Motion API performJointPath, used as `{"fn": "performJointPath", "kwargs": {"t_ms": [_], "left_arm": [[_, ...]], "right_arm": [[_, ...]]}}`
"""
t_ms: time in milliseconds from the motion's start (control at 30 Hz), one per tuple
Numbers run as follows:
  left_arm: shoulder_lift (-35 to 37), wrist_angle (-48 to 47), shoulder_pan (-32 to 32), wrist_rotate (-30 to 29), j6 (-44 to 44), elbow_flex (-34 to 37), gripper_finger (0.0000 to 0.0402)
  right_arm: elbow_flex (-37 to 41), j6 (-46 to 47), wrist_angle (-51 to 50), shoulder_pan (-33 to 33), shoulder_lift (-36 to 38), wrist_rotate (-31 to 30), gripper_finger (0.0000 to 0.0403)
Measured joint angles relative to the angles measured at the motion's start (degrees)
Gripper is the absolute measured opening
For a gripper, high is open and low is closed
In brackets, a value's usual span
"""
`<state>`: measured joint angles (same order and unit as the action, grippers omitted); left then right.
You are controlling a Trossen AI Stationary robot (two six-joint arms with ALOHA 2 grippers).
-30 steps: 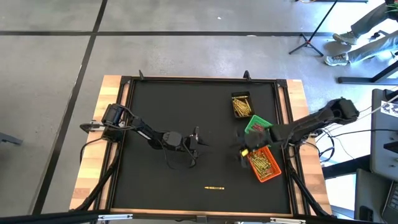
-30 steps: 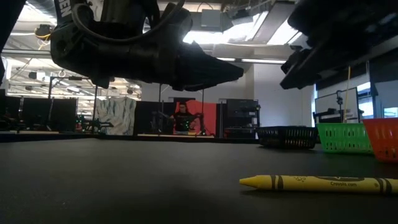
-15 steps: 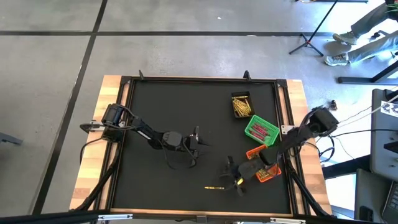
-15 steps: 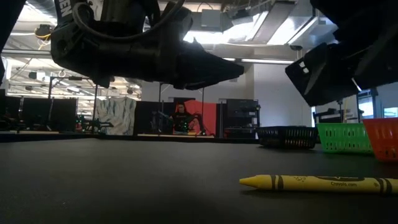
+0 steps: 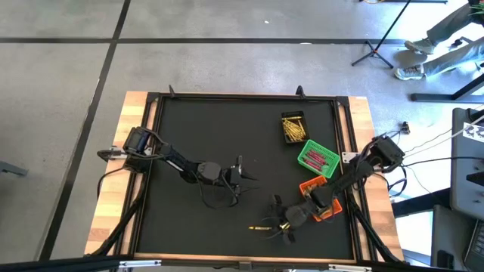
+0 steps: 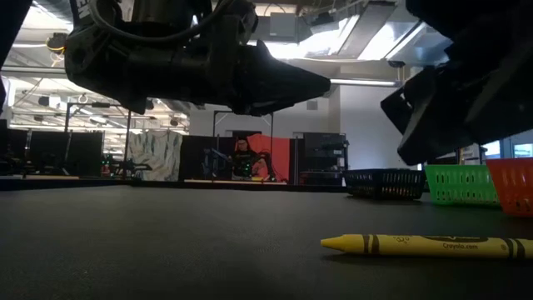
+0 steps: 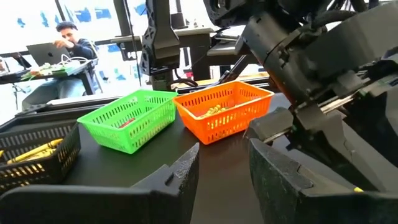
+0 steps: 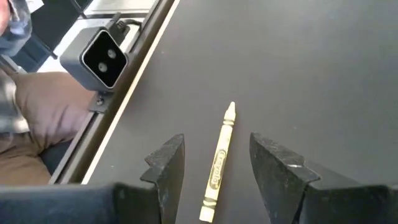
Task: Sort crayons
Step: Put the yellow crayon into the black basket
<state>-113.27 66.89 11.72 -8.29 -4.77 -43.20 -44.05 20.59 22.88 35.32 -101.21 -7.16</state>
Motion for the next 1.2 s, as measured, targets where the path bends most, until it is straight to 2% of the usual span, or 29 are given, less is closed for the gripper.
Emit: {"fn": "performJointPath", "kwargs": {"t_ms": [367, 533, 667, 900, 1033, 1200], "left_arm": [[0.02, -0.2, 0.03, -1.92, 1.62, 0.0, 0.0123], [0.02, -0.45, 0.03, -1.94, 1.62, 0.0, 0.0123], [0.02, -0.46, 0.03, -1.94, 1.48, 0.0, 0.0123], [0.02, -0.46, 0.03, -1.93, 1.24, 0.0, 0.0123], [0.04, -0.46, 0.03, -1.92, 1.22, 0.0, 0.0123], [0.04, -0.46, 0.03, -1.92, 1.2, 0.0, 0.0123]], "right_arm": [[0.0, 0.12, 1.8, 3.48, -1.44, -9.93, 0.0179], [-0.07, 0.14, 7.55, 3.33, -5.89, -8.76, 0.0179], [-0.07, 0.14, 7.69, 3.33, -8.7, -12.65, 0.0179], [-0.07, -1.57, 10.2, 3.33, -11.37, -10.67, 0.0177], [-0.23, -1.59, 9.07, 3.27, -11.93, -11.03, 0.0143], [-0.29, -2.18, 8.33, 3.27, -12.0, -12.12, 0.0069]]}}
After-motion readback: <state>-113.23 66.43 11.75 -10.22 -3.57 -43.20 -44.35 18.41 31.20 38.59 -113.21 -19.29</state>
